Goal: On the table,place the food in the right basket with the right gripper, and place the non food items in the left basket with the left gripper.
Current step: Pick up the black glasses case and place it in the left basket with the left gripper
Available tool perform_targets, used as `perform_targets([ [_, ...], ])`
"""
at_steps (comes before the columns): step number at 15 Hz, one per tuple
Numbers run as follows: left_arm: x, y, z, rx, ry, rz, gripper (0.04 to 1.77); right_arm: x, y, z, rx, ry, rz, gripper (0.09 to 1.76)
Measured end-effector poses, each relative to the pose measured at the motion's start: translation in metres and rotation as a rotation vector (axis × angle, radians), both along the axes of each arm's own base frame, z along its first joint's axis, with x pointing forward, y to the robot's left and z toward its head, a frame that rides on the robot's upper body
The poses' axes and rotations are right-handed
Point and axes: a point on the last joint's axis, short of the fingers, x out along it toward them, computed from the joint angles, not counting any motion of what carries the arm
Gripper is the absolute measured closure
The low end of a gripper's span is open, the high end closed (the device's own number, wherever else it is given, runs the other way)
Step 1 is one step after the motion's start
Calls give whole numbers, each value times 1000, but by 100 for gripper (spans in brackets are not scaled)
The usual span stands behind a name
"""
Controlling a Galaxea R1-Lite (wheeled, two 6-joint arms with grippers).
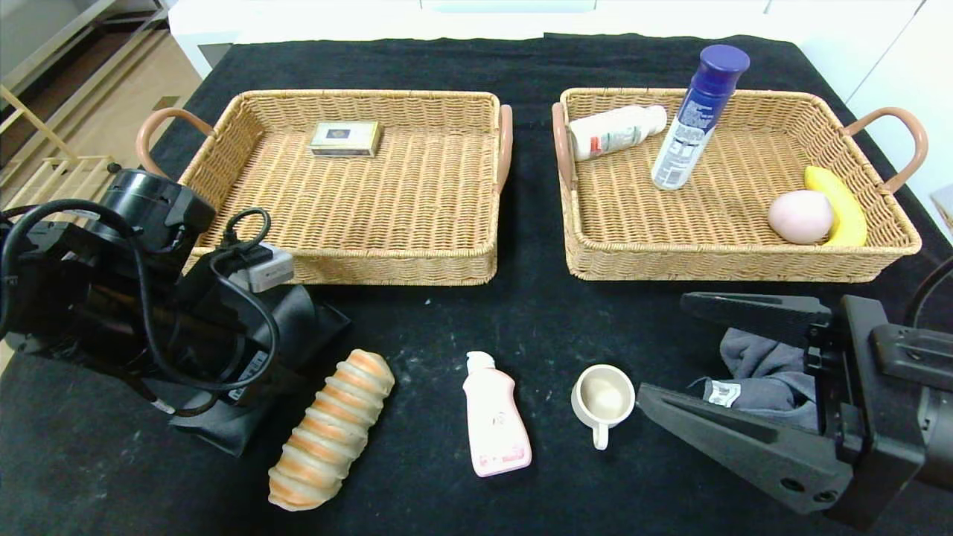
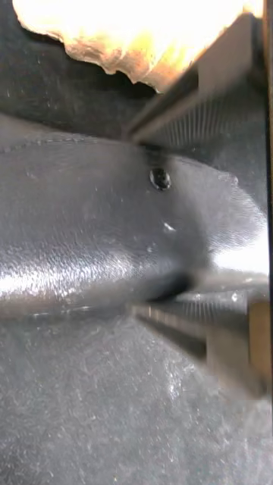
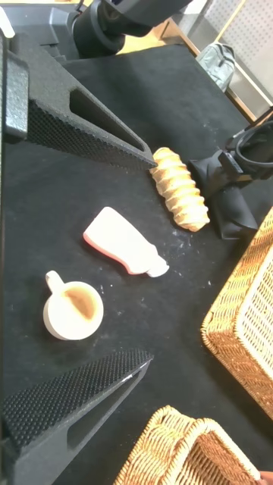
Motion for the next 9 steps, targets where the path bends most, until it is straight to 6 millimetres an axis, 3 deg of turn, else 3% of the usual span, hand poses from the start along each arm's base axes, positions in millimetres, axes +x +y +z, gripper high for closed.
perform_targets([
  [4,1,-1,0,5,0,-1,99,0,0,-1,-4,4,0,14],
  [9,1,-2,-1,4,3,-3,101,2,1,-3,-10,10,1,14],
])
